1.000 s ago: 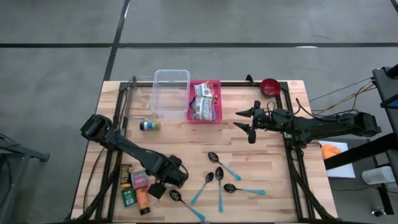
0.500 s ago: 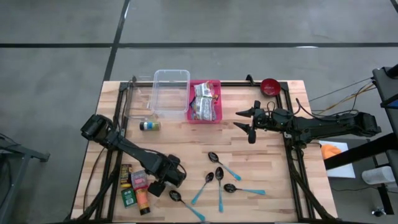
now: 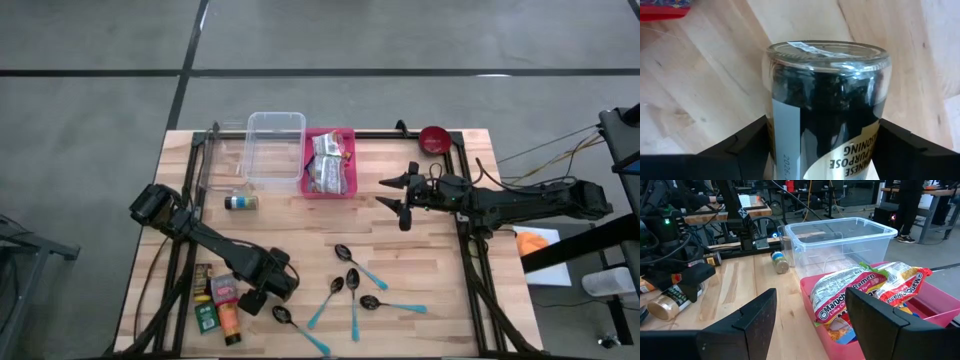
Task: Pick & Place Food Item
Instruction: Put the gold seasoning bottle into the right transparent bin
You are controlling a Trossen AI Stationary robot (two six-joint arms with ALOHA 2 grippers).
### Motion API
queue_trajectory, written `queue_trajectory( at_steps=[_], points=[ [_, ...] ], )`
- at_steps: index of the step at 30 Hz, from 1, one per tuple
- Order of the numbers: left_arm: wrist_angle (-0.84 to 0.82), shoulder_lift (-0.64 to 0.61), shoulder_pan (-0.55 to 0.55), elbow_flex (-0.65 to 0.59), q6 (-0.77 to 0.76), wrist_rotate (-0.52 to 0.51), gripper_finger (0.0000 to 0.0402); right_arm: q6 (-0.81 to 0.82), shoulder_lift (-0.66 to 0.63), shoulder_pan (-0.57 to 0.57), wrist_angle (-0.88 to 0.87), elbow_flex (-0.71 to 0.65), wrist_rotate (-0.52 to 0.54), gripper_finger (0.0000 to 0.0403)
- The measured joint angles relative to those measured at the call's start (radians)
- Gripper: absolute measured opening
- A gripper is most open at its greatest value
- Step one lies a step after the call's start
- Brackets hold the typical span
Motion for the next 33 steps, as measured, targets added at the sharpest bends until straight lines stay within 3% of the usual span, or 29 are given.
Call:
queue_trajectory(
  at_steps=[14, 17, 21, 27, 33],
  points=[
    [-0.087, -0.005, 0.041, -0.006, 0.006, -0.036, 0.0277, -0.003, 0.0, 0.0, 0.0, 0.0, 0.0, 0.0235],
    [-0.101, -0.005, 0.058, -0.007, 0.045, -0.063, 0.0292, -0.003, 0.0, 0.0, 0.0, 0.0, 0.0, 0.0235],
    [-0.109, -0.005, 0.085, -0.007, 0.123, -0.076, 0.028, -0.003, 0.0, 0.0, 0.0, 0.0, 0.0, 0.0235],
    [-0.121, -0.005, 0.119, -0.007, 0.31, -0.097, 0.0268, -0.004, 0.0, 0.0, 0.0, 0.0, 0.0, 0.0235],
    [-0.119, -0.005, 0.14, -0.008, 0.67, -0.228, 0.0308, -0.004, 0.0, 0.0, 0.0, 0.0, 0.0, 0.0235]
  ],
)
